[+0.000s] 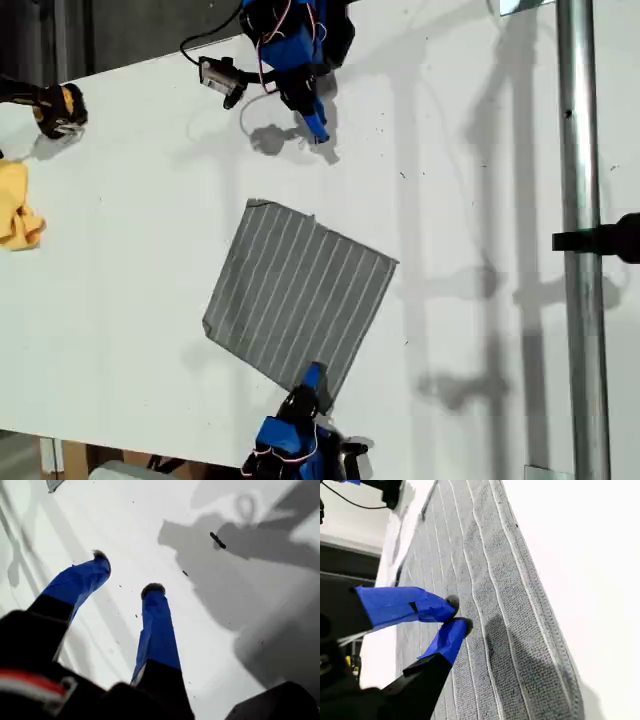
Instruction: Grasp corners of a towel and fold twice.
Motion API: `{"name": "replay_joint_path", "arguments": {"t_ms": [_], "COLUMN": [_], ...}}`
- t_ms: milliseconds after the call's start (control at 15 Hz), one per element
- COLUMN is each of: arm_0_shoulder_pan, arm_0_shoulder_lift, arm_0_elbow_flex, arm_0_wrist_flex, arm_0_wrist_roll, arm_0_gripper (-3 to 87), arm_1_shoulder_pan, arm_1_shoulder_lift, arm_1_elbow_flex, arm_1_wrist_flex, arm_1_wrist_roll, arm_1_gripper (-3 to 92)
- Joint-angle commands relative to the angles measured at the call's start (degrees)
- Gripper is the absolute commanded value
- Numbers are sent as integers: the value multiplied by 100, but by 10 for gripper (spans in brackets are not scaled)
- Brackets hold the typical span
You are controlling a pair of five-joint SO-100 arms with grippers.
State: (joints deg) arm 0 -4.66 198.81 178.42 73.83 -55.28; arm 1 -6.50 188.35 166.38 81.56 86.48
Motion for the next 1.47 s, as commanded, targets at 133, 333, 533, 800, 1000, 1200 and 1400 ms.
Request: {"name": "replay_joint_path", "arguments": {"t_ms": [133,333,533,800,1000,1200,1400], "arm_0_shoulder_pan": [-185,-158,-158,-193,-264,-229,-229], "arm_0_shoulder_lift": [35,35,35,35,35,35,35], "arm_0_elbow_flex": [26,26,26,26,26,26,26], "arm_0_wrist_flex": [35,35,35,35,35,35,35], "arm_0_wrist_roll": [-3814,-3841,-3841,-3823,-3771,-3850,-3885], "arm_0_gripper": [-4,-6,-7,-5,1,-2,-3], "arm_1_shoulder_pan": [492,466,492,167,-53,-149,-246], "arm_1_shoulder_lift": [26,26,26,-642,-3533,-5616,-7515], "arm_1_elbow_flex": [-360,-369,-519,-1564,-3340,-5142,-7128], "arm_1_wrist_flex": [-9,-9,-105,-562,-1529,-1556,-791], "arm_1_wrist_roll": [62,79,62,-229,-809,-1239,-1529], "arm_1_gripper": [-2,-2,-2,-2,-2,-2,-2]}}
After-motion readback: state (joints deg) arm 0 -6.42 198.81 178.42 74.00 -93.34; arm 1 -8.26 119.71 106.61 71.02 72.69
